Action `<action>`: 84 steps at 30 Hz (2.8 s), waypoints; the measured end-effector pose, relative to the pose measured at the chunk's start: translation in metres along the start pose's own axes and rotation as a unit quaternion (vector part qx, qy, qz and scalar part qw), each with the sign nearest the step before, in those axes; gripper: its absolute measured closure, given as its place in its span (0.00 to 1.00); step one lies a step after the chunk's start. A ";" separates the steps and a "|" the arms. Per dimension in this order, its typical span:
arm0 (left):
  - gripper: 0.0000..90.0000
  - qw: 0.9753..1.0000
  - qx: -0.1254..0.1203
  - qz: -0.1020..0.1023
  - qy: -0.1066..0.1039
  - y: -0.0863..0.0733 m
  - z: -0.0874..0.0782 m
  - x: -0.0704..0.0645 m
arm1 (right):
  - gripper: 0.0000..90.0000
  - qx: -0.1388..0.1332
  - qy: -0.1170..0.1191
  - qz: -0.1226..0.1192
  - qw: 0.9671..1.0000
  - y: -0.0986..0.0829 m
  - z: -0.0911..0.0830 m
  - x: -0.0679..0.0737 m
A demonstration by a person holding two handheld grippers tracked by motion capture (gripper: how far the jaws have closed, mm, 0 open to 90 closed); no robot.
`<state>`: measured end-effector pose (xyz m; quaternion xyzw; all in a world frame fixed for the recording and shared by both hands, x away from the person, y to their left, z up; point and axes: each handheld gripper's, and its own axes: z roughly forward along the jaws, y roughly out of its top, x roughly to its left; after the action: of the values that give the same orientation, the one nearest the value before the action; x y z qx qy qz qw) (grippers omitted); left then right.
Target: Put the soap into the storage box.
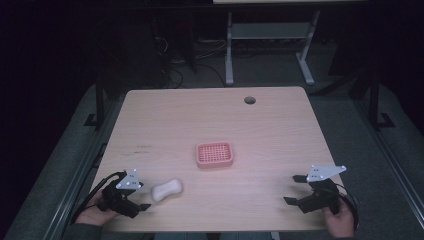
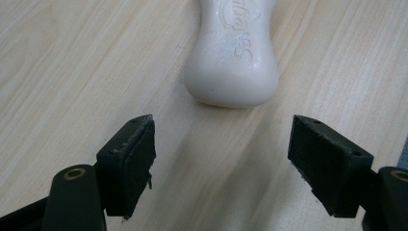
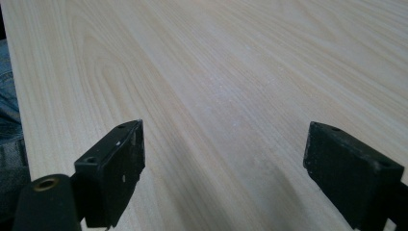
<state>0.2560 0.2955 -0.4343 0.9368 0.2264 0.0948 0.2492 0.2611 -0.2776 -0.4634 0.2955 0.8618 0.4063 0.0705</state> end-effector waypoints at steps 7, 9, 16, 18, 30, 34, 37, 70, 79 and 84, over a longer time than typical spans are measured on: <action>0.27 1.000 0.000 0.002 0.001 0.002 0.001 -0.001 | 0.16 0.002 0.000 -0.001 1.000 0.000 0.000 0.000; 0.27 1.000 0.000 0.002 0.001 0.002 0.001 -0.001 | 0.16 0.002 0.001 -0.001 1.000 0.000 0.001 0.000; 0.27 1.000 -0.003 0.006 0.002 0.006 0.001 -0.001 | 0.16 0.003 0.001 -0.002 1.000 0.001 0.001 0.000; 0.27 1.000 -0.004 0.006 0.002 0.007 0.002 -0.001 | 0.16 0.003 0.001 -0.002 1.000 0.001 0.001 0.000; 0.27 1.000 -0.009 0.009 0.004 0.011 0.002 -0.001 | 0.16 0.003 0.002 -0.002 1.000 0.001 0.001 0.000; 0.27 1.000 -0.010 0.012 0.004 0.013 0.003 -0.001 | 0.16 0.003 0.002 -0.003 1.000 0.001 0.002 0.000; 0.27 1.000 -0.009 0.012 0.004 0.014 0.003 -0.002 | 0.16 0.003 0.002 -0.003 1.000 0.001 0.002 0.000; 0.27 0.999 -0.016 0.030 0.002 0.035 0.009 0.000 | 0.16 0.005 0.004 -0.005 1.000 0.003 0.003 0.001; 0.27 0.999 -0.010 0.034 -0.004 0.042 0.016 -0.002 | 0.16 0.005 0.003 -0.007 1.000 0.003 0.004 0.001; 0.28 0.999 -0.006 0.037 -0.007 0.045 0.018 -0.001 | 0.16 0.007 0.004 -0.005 1.000 0.004 0.005 0.001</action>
<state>0.2772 0.2526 -0.4274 0.9436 0.1896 0.0982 0.2529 0.2638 -0.2720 -0.4637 0.2903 0.8663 0.4009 0.0665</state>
